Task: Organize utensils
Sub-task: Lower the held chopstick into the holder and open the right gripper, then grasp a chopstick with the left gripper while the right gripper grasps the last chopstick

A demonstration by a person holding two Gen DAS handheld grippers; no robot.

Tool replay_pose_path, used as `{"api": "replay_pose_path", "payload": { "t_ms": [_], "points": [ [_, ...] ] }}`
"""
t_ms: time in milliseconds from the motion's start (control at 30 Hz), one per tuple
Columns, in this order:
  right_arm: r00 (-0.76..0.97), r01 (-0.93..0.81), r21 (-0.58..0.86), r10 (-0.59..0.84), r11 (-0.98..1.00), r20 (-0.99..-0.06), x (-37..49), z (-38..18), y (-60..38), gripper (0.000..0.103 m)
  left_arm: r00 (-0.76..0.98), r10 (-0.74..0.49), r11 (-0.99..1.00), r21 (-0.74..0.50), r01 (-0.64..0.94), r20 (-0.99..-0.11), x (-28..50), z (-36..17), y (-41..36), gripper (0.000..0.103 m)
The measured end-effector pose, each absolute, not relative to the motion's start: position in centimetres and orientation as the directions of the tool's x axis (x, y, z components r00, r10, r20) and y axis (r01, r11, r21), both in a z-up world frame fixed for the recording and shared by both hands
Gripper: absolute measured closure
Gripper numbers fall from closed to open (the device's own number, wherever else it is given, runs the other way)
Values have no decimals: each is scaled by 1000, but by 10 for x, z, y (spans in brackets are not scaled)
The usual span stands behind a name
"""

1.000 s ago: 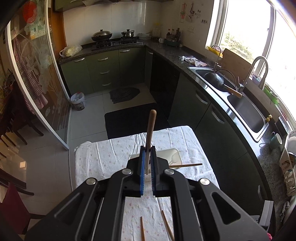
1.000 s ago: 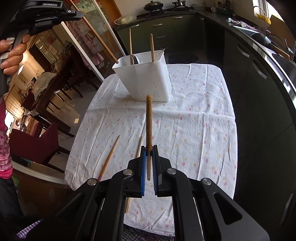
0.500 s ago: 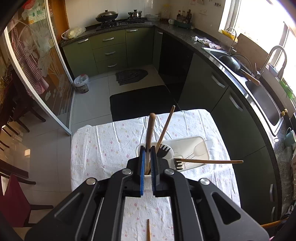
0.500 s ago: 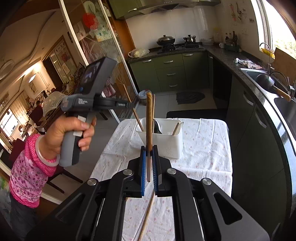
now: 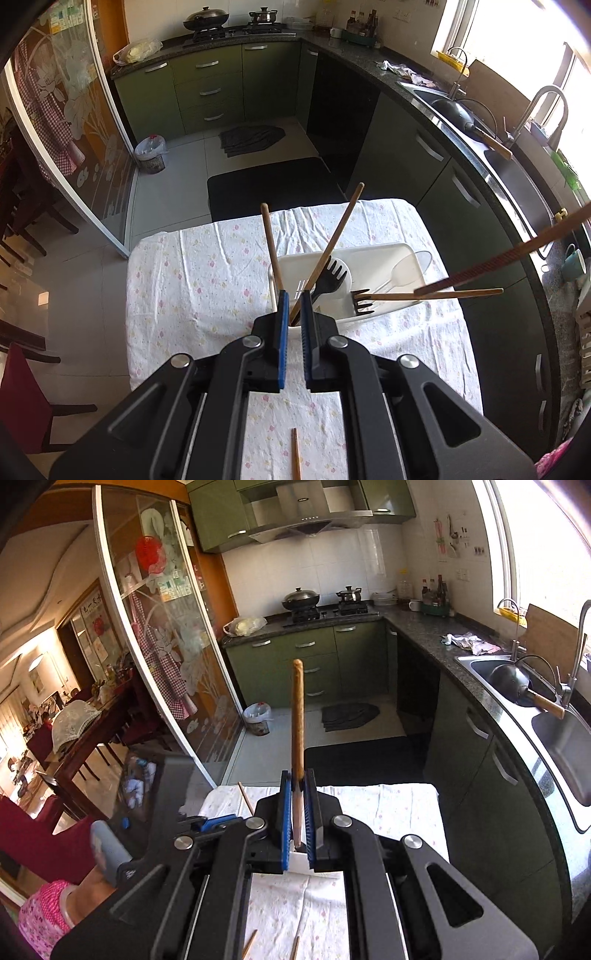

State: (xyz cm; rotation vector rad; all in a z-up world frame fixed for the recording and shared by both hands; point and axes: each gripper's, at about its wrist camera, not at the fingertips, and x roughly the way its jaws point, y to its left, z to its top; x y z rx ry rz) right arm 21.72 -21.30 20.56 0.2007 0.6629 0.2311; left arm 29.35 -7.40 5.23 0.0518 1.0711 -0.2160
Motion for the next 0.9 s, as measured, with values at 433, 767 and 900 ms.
{"api": "replay_pose_path", "payload": {
  "t_ms": [433, 767, 900],
  "points": [
    [657, -89, 197, 206, 976, -725, 279, 93, -189, 95, 375, -181, 947, -57, 317, -909, 222, 29, -79, 93],
    [685, -114, 201, 224, 973, -693, 234, 104, -190, 70, 263, -142, 943, -50, 330, -954, 187, -14, -77, 75],
    [685, -167, 232, 282, 958, -672, 182, 116, -200, 66, 181, -91, 949, -31, 314, -979, 170, -45, -73, 75]
  ]
}}
